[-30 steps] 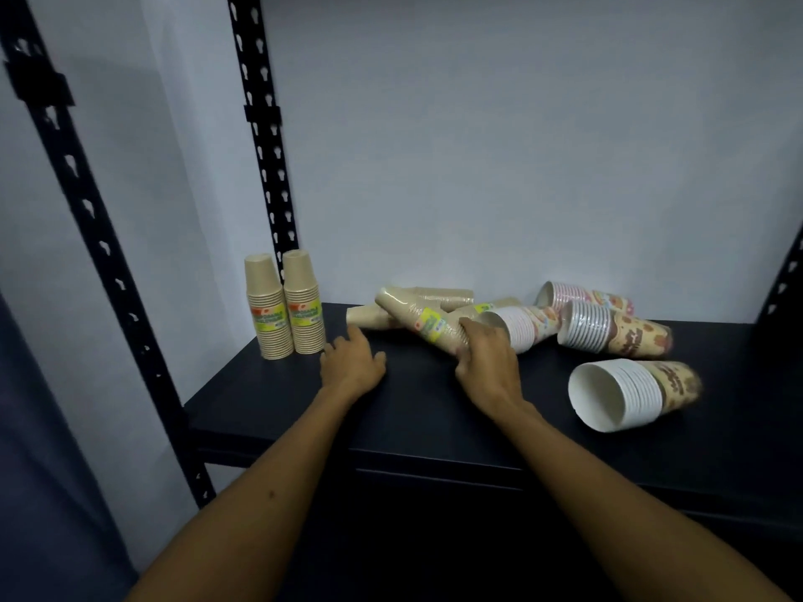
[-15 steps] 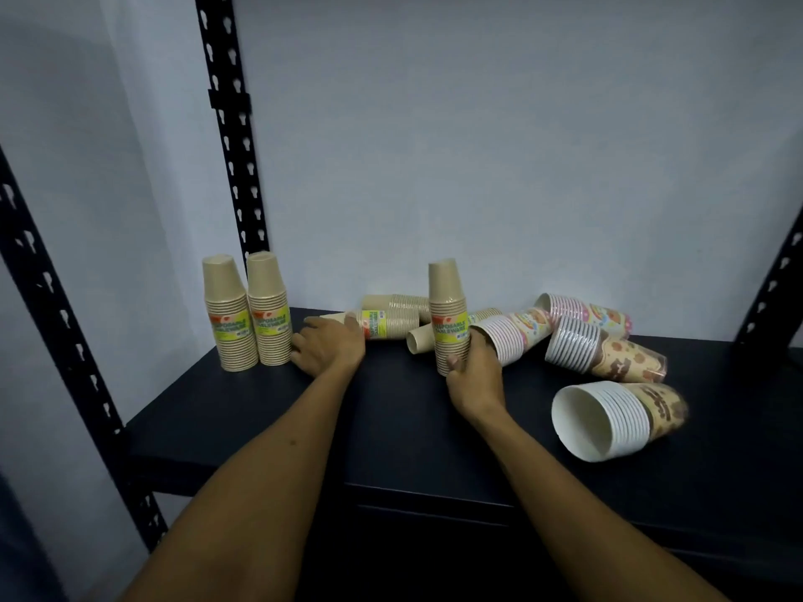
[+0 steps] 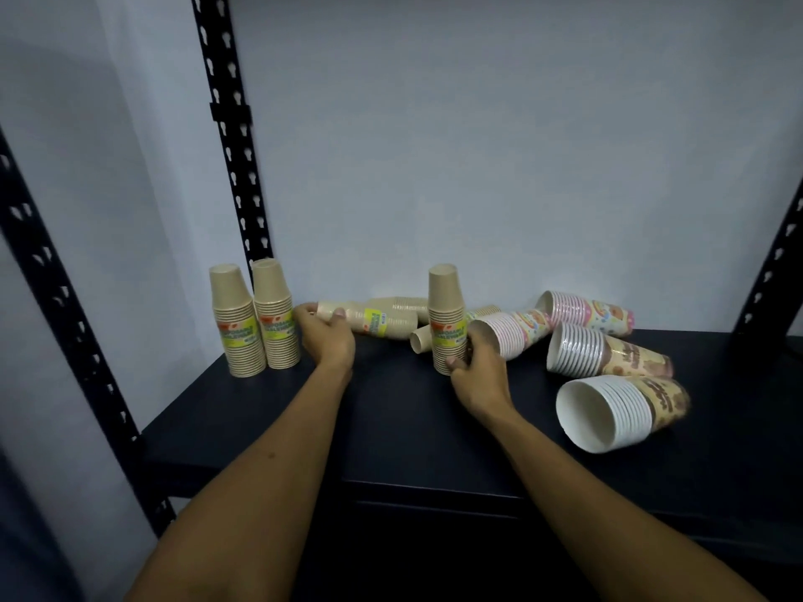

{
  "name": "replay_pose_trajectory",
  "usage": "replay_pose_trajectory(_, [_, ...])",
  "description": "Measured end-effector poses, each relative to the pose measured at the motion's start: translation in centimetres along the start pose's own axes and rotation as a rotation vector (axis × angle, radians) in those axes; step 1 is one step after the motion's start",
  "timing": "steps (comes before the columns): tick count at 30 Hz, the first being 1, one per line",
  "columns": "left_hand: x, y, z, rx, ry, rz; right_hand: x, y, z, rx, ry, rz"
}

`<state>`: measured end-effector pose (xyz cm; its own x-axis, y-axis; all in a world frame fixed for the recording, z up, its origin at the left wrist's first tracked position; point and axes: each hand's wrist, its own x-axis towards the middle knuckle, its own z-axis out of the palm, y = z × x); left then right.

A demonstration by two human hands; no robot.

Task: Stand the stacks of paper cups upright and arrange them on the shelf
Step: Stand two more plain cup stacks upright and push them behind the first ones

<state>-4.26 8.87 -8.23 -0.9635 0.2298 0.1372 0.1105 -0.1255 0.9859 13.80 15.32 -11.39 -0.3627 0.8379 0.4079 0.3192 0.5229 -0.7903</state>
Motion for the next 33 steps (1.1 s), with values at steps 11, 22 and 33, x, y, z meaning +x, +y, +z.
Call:
replay_pose_trajectory(11, [-1.5, 3.6, -2.0, 0.164, -0.394, 0.541, -0.3, -0.3, 0.0, -0.005, -0.098, 0.029])
replay_pose_trajectory(22, [-3.7, 1.7, -1.8, 0.148, -0.623, 0.457, -0.2, 0.1, 0.0, 0.026, -0.111, 0.023])
replay_pose_trajectory(33, [-3.2, -2.8, -2.4, 0.359, -0.680, 0.276, -0.1, 0.2, 0.3, 0.144, -0.110, -0.042])
